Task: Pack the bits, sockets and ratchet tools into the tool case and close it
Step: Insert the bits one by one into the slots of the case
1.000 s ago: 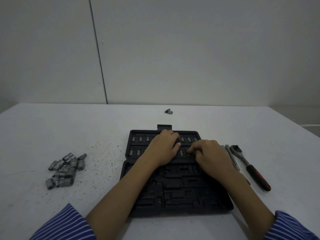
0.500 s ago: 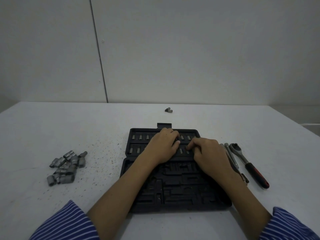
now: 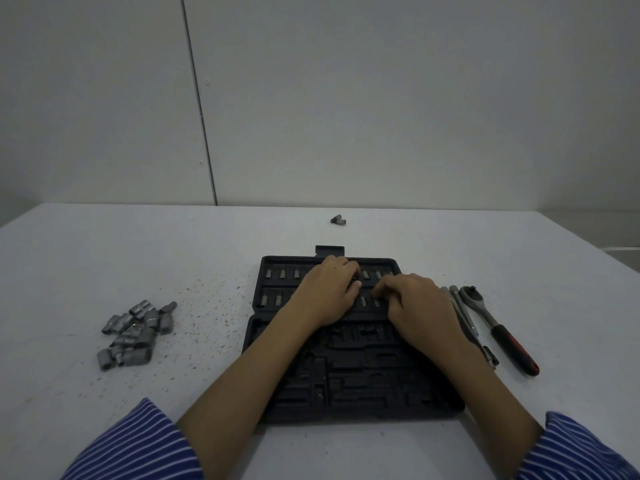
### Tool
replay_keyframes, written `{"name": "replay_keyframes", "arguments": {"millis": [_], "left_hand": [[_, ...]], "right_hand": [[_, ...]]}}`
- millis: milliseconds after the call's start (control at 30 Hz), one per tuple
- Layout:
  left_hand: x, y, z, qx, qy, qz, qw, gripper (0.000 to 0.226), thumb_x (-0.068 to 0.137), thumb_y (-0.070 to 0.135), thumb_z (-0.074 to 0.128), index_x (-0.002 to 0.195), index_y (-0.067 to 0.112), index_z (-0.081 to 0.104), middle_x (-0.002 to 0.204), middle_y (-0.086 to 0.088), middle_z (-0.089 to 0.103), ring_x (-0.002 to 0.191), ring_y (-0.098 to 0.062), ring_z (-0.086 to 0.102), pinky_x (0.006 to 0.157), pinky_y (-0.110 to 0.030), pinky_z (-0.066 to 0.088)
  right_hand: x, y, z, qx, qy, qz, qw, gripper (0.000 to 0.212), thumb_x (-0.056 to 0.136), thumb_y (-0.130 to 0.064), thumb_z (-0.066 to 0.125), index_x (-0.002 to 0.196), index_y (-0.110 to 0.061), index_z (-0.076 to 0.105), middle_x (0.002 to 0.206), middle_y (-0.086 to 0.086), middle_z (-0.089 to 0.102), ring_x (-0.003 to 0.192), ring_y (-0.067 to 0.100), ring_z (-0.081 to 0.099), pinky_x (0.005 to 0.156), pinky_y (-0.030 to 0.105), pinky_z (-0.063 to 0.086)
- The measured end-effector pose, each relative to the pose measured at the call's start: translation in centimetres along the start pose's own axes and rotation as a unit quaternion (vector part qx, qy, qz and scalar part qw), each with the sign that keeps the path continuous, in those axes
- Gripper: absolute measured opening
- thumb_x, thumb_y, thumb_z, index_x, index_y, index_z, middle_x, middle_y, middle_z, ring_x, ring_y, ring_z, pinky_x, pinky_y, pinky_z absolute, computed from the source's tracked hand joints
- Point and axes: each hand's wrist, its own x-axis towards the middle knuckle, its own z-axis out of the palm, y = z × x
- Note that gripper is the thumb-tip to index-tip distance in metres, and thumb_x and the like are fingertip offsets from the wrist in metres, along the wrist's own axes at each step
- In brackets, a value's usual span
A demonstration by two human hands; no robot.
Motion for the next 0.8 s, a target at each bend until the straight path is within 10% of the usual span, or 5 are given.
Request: {"name": "replay_keyframes", "arguments": {"millis": [800], "left_hand": [[2.4,-1.5,-0.6,-0.013,0.052,-0.045,0.998,0.024,0.094,0.024,0.045,0.110,0.010,0.056,0.110,-0.006,0.056,0.108,-0.022,0.046,0.086,-0.035,0.042]], "right_hand": [[6.0,-0.6,0.3,0.049,-0.043,0.006,0.998,0.028,0.087,-0.012,0.045,0.096,-0.022,0.069,0.095,0.001,0.069,0.081,0.020,0.060,0.067,0.030,0.048]]}}
